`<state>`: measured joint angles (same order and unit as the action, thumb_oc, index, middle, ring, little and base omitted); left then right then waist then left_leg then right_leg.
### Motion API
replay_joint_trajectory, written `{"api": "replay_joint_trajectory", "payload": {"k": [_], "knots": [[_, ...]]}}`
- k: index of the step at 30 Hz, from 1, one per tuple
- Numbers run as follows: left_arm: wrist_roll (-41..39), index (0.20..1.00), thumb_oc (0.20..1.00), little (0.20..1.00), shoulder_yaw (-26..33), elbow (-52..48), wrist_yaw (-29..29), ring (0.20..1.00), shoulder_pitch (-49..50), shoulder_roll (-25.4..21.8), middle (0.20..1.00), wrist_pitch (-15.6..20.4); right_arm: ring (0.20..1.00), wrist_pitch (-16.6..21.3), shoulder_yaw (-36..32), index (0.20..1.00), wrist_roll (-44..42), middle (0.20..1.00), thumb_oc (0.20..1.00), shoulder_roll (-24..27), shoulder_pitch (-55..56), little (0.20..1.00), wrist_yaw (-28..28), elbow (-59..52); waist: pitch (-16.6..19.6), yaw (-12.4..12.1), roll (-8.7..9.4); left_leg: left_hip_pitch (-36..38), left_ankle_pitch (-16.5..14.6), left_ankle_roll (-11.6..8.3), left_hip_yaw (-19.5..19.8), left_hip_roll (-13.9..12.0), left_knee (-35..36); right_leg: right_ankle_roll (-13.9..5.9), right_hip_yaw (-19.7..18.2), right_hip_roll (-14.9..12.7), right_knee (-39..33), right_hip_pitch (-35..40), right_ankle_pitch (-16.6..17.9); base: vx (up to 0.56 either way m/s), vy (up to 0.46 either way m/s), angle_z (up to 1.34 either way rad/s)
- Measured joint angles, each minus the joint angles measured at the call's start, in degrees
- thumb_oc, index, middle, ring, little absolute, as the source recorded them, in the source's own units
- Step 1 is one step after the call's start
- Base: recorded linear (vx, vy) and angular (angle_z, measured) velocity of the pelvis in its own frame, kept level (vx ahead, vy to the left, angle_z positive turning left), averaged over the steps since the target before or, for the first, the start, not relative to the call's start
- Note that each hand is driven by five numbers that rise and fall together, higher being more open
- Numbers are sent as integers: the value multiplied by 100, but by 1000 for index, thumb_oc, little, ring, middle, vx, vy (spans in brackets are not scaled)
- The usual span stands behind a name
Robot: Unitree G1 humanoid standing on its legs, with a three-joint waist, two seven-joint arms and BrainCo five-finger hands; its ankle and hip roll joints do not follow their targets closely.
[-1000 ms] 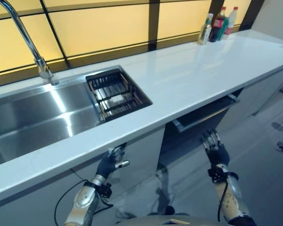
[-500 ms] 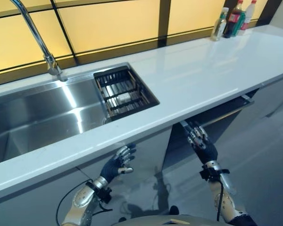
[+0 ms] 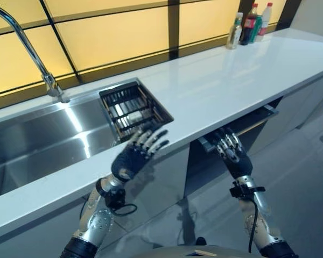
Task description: Pick up plates and place into dishwasher.
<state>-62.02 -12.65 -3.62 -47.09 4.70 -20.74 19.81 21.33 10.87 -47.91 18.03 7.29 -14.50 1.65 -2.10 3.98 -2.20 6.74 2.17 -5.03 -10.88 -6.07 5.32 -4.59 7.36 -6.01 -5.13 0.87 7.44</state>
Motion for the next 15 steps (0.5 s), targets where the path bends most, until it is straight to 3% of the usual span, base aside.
{"api": "replay_joint_trajectory", "payload": {"k": [4,9,10,15], "knots": [[65,1000,1000,1000,581,-7,684,1000,413,49,1000,392,1000,90,-82,1000,238,1000,1000,38,102,1000,-17,-640,39,-63,64,-48,-2,0,23,2,0,1,21,-11,-1,-6,-1,-3,-5,2],[543,1000,1000,1000,603,-7,1182,1000,703,77,1000,702,1000,117,-67,1000,257,1000,1000,98,101,1000,-169,-664,111,-221,195,-145,15,19,182,22,-1,10,155,-48,-1,-16,-12,-32,-16,13],[649,1000,1000,1000,603,-7,1277,1000,715,77,1000,780,1000,120,-39,1000,273,1000,1000,107,78,1000,-179,-667,110,-347,195,-152,18,22,197,26,-1,10,171,-56,-1,-12,-12,-27,-15,12],[960,1000,1000,1000,534,-104,1941,1000,712,77,1000,1083,1000,123,466,1000,377,1000,1000,151,-62,1000,-330,-673,102,-491,184,-158,31,21,365,39,-4,-2,343,-78,-4,84,-54,-7,-13,18]]}}
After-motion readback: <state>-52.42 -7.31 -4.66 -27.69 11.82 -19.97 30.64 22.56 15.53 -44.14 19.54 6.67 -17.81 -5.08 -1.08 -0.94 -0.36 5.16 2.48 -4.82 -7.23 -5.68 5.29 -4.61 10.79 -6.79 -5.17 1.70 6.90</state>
